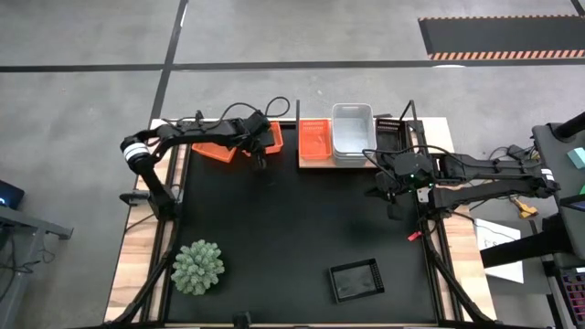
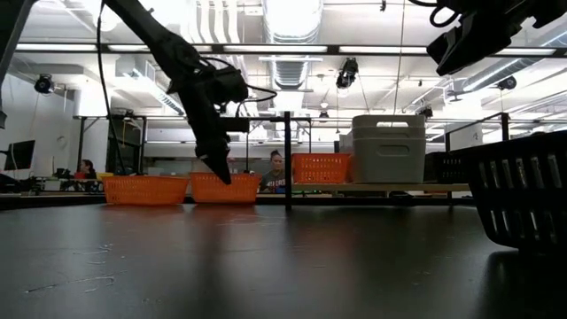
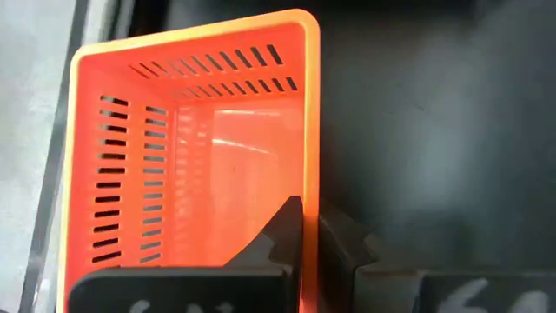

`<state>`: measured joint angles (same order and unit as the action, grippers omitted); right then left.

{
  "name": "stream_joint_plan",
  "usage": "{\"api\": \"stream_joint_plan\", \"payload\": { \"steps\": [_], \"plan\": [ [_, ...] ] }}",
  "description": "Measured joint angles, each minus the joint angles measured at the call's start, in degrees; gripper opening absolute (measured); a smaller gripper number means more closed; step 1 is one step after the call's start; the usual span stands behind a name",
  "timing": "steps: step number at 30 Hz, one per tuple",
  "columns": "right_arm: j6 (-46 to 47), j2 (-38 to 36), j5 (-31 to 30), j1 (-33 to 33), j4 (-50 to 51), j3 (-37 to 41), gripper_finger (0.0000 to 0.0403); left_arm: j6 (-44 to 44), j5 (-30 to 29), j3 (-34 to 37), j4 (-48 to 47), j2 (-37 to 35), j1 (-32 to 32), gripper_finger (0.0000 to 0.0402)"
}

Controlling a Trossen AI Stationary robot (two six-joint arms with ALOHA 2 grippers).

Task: Stack baskets on shelf by color
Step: Stack the right orange bin on top of the orange bin on the shelf

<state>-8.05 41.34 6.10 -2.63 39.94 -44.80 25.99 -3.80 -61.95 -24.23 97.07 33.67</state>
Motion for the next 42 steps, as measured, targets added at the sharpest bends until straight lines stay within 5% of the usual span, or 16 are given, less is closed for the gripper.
{"api": "stream_joint_plan", "payload": {
  "steps": [7,14,19,25,33,42],
  "plan": [
    [-0.2,0.0,5.0,0.0,0.0,0.0,0.0009,-0.1,-2.8,-0.3,-13.2,-8.8,-7.5,0.0001],
    [-1.0,1.7,8.6,1.5,-3.5,0.1,0.0009,-11.7,-2.9,-0.4,-21.7,-20.9,-24.5,0.0001],
    [-1.0,5.4,9.1,3.6,-10.0,0.1,0.0030,-20.4,-3.9,-0.2,-15.1,-23.7,-40.0,0.0000],
    [-2.0,11.1,10.1,6.4,-20.1,0.1,0.0101,-20.9,-5.8,-0.1,-3.9,-20.8,-53.2,0.0000],
    [-3.5,17.6,15.9,7.9,-33.0,-3.2,0.0186,-21.2,-5.9,-0.3,4.2,-15.0,-56.5,0.0000],
    [-6.7,28.3,20.8,8.0,-32.8,-11.2,0.0205,-21.1,-5.1,-0.3,8.8,-11.4,-55.7,0.0000]
  ]
}}
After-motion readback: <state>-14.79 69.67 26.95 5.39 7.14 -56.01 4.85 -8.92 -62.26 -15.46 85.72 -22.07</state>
